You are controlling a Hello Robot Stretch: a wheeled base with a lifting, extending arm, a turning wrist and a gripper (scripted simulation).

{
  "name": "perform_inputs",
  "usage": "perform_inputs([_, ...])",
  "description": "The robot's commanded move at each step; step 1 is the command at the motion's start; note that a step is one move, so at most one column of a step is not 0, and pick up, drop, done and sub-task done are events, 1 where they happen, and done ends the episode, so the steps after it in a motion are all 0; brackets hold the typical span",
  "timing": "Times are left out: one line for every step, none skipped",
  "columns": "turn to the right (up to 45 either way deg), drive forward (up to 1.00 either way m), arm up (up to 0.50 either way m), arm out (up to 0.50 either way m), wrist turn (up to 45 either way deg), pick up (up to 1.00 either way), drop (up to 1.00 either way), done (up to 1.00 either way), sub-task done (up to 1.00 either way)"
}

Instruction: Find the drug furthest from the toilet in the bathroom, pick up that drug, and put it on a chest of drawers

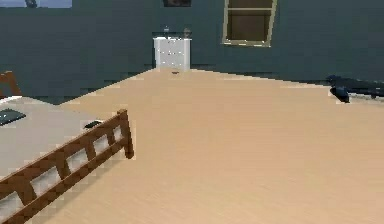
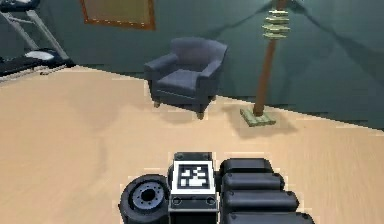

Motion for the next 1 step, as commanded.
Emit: perform_inputs([0.0,1.0,0.0,0.0,0.0,0.0,0.0,0.0,0.0])
